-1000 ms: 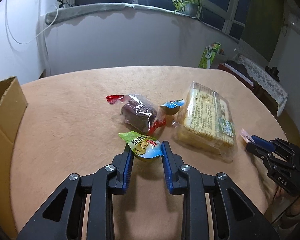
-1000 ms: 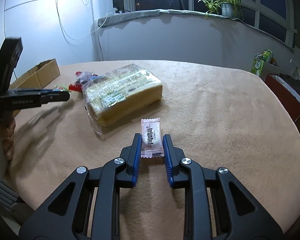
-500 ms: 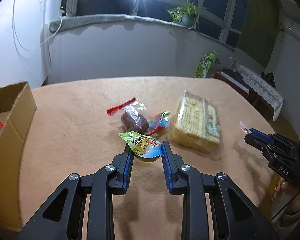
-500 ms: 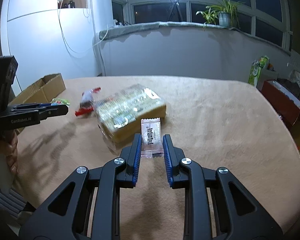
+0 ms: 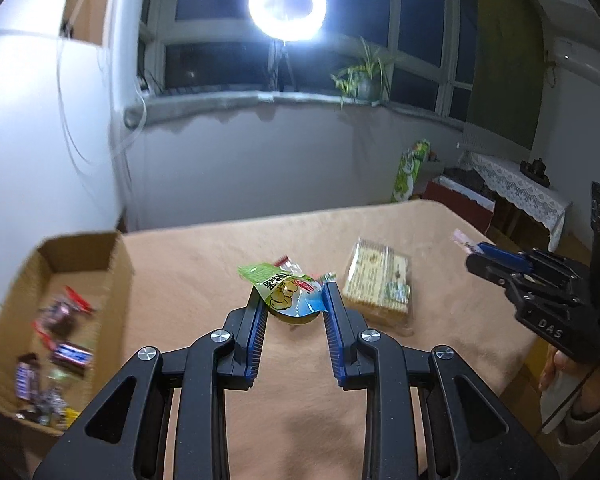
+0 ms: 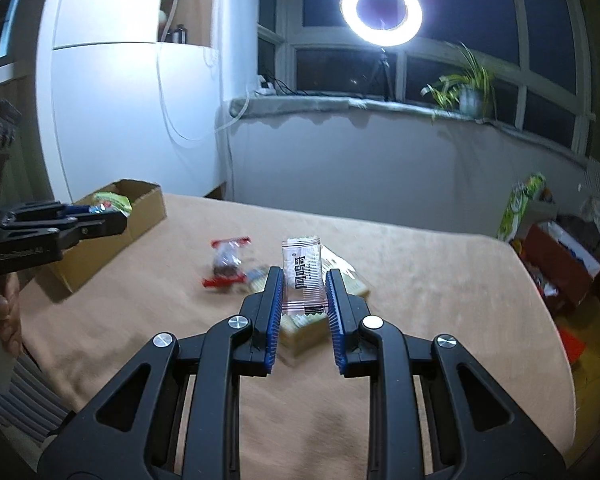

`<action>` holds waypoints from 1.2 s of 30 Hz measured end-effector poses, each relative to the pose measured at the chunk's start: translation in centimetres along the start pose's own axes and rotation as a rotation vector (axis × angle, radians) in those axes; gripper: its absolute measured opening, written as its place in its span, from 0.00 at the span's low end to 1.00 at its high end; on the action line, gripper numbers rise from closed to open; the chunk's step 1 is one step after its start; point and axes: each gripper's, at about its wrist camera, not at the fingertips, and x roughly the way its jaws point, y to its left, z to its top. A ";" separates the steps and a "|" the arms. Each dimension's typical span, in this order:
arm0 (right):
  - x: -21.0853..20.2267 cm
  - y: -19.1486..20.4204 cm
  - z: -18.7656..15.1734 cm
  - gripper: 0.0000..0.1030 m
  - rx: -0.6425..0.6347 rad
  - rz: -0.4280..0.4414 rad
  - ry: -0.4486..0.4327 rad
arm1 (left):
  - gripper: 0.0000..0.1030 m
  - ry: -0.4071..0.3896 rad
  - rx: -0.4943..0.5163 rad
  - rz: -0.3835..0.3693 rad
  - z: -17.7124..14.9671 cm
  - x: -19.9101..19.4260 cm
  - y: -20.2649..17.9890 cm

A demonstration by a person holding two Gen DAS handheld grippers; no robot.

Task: Organize snacks
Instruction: 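Carry the green candy and white packet into the box and open both grippers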

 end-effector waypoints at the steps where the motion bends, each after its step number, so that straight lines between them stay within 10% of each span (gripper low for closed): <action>1: 0.0 0.7 0.3 0.22 -0.009 0.005 -0.006 | 0.25 -0.013 0.005 0.009 0.1 -0.7 0.0; 13: 3.2 10.4 3.3 0.22 -0.108 0.129 0.012 | 0.25 -0.118 -0.080 0.090 -1.7 -6.2 6.1; 36: 11.3 28.2 6.0 0.22 -0.277 0.433 0.034 | 0.25 -0.071 -0.303 0.235 -6.0 -6.6 19.6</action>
